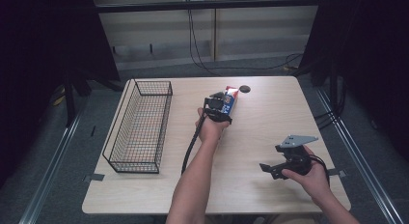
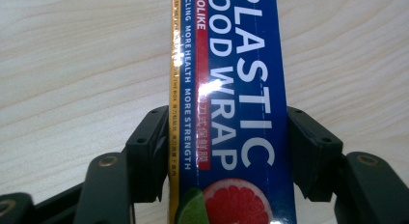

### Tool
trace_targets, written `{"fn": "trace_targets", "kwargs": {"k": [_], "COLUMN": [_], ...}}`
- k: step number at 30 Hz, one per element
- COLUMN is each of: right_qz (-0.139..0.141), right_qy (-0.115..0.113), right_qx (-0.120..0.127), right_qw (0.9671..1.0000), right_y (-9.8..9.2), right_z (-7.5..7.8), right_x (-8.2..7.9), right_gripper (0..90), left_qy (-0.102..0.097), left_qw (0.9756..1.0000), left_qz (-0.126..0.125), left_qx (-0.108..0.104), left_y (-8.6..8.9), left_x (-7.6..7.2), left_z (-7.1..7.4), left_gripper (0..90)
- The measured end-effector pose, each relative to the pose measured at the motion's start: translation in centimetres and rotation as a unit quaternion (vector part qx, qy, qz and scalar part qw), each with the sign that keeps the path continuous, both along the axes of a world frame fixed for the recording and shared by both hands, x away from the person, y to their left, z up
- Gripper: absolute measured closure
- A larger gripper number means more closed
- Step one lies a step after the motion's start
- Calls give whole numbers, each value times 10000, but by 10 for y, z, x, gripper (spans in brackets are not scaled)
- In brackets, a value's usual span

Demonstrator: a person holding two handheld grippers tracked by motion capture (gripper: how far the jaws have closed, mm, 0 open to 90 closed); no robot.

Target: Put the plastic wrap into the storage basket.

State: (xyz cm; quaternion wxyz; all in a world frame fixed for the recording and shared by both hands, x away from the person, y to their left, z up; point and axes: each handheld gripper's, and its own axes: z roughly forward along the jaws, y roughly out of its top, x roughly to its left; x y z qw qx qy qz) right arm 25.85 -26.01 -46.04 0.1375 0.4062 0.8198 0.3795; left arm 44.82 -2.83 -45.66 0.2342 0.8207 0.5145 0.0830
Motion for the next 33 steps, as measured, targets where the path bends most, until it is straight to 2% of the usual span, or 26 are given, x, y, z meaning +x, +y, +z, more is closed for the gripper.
{"fn": "trace_targets", "kwargs": {"k": [3, 4, 6, 10, 12, 13, 14, 15, 16, 17, 18, 20, 22, 23, 24, 25, 26, 32, 33], "right_qz": [13, 14, 17, 26, 39, 39, 51, 65, 54, 58, 70, 65, 38, 41, 49, 66, 71, 62, 44], "right_qy": [-15, -14, -12, -14, -30, -30, -23, -26, -18, -19, -39, -31, -25, -3, -22, -22, -24, -47, -58], "right_qx": [8, 18, 23, 11, 20, 20, 12, 26, 21, 26, 23, 19, 9, 16, 21, 21, 22, 18, 38], "right_qw": [10000, 10000, 10000, 10000, 10000, 10000, 10000, 10000, 10000, 10000, 10000, 10000, 10000, 10000, 10000, 10000, 10000, 10000, 10000], "right_y": [0, 0, 0, -1, 1, 1, 1, 2, 2, 2, 3, 3, 3, 3, 4, 4, 4, 4, 4], "right_z": [0, 0, 0, -1, -1, -1, 0, 0, 0, 0, 0, 0, 0, 0, 0, 0, 0, 0, 0], "right_x": [0, 0, 0, 1, 2, 2, 1, 1, 1, 0, 1, 1, 1, 1, 1, 0, 0, 1, 1], "right_gripper": [55, 55, 55, 55, 55, 55, 55, 55, 55, 55, 55, 54, 54, 54, 54, 54, 54, 46, 42], "left_qy": [92, 70, 200, 244, 344, 339, 293, 334, 376, 328, 368, 395, 390, 388, 391, 351, 380, 329, 338], "left_qw": [9998, 9998, 9998, 9997, 9994, 9994, 9995, 9993, 9992, 9993, 9992, 9990, 9991, 9990, 9991, 9990, 9990, 9988, 9990], "left_qz": [-54, -35, 18, 46, 70, 63, 132, 63, 83, 167, 113, 180, 140, 213, 144, 257, 187, 360, 287], "left_qx": [180, 182, 46, 41, 30, 94, 44, 121, 92, 93, 76, 71, 92, 105, 111, 64, 112, 81, 92], "left_y": [-1, -1, 3, 7, 11, 13, 13, 15, 17, 17, 19, 22, 25, 26, 28, 29, 31, 40, 41], "left_x": [0, -1, -2, -4, -5, -5, -6, -6, -7, -8, -8, -9, -9, -10, -9, -10, -9, -11, -10], "left_z": [3, 3, 6, 10, 13, 15, 15, 17, 17, 18, 20, 22, 25, 27, 29, 30, 32, 43, 45], "left_gripper": [421, 424, 430, 432, 434, 434, 434, 434, 434, 434, 435, 435, 435, 435, 435, 436, 436, 437, 437]}}
